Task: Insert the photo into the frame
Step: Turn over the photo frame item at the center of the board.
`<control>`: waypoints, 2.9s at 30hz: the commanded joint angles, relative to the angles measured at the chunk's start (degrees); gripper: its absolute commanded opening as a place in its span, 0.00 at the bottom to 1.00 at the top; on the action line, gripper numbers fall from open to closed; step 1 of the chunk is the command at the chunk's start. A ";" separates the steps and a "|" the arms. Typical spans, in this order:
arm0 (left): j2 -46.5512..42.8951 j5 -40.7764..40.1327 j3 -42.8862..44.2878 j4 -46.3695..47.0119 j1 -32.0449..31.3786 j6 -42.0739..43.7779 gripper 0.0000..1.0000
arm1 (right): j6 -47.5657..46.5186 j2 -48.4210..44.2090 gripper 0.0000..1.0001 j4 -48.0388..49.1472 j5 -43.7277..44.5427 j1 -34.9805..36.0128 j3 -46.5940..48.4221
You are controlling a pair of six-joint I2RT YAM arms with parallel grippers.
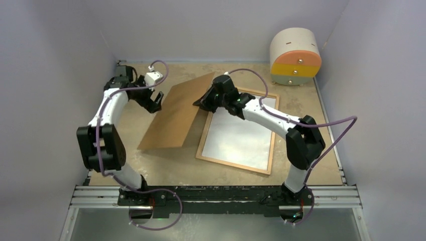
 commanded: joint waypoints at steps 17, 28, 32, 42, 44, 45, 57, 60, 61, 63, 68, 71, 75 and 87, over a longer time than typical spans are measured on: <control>-33.67 26.21 -6.41 -11.18 -0.32 39.25 0.99 | 17.27 9.01 0.00 11.08 -18.72 -11.52 17.88; -39.49 17.04 -14.00 0.92 -2.84 41.15 0.94 | 23.59 6.10 0.00 20.89 -19.94 -11.15 11.45; -40.27 12.37 -15.56 3.66 -2.86 42.95 0.93 | 25.83 3.91 0.00 23.69 -21.84 -11.40 8.00; -37.76 7.89 -13.84 6.95 -2.84 41.09 0.65 | 28.33 3.41 0.00 28.87 -25.76 -11.61 5.13; -37.45 8.27 -13.70 8.62 -2.84 38.46 0.51 | 27.93 3.07 0.00 27.94 -26.45 -11.60 5.05; -37.50 8.34 -13.57 9.38 -2.84 37.66 0.42 | 27.52 2.76 0.00 27.75 -26.60 -11.61 4.56; -38.97 10.71 -11.83 11.55 -2.84 37.52 0.00 | -15.11 -1.66 0.67 3.21 -34.51 -13.90 4.89; -38.41 13.38 -9.53 8.05 -2.84 39.12 0.00 | -32.06 -4.73 0.77 -3.48 -36.86 -16.68 5.79; -37.95 14.26 -8.29 6.45 -2.85 39.47 0.00 | -37.59 -5.54 0.77 -4.09 -37.97 -17.28 5.85; -36.67 16.09 -5.19 1.76 -2.84 41.19 0.00 | -49.91 -9.08 0.77 -6.54 -34.97 -17.58 6.24; -34.21 18.15 1.66 -9.22 -2.86 45.27 0.00 | -70.22 -18.53 0.77 4.04 -28.98 -17.52 -2.46; -34.17 17.80 2.95 -12.71 -2.84 48.42 0.00 | -82.49 -21.40 0.78 10.35 -34.88 -17.11 -7.01; -34.59 18.35 3.27 -14.07 -2.84 49.23 0.00 | -91.60 -23.27 0.80 17.24 -38.78 -15.03 -10.37; -35.03 19.28 3.37 -15.43 -2.88 49.63 0.00 | -107.74 -18.50 0.81 8.14 -34.65 -5.30 -3.27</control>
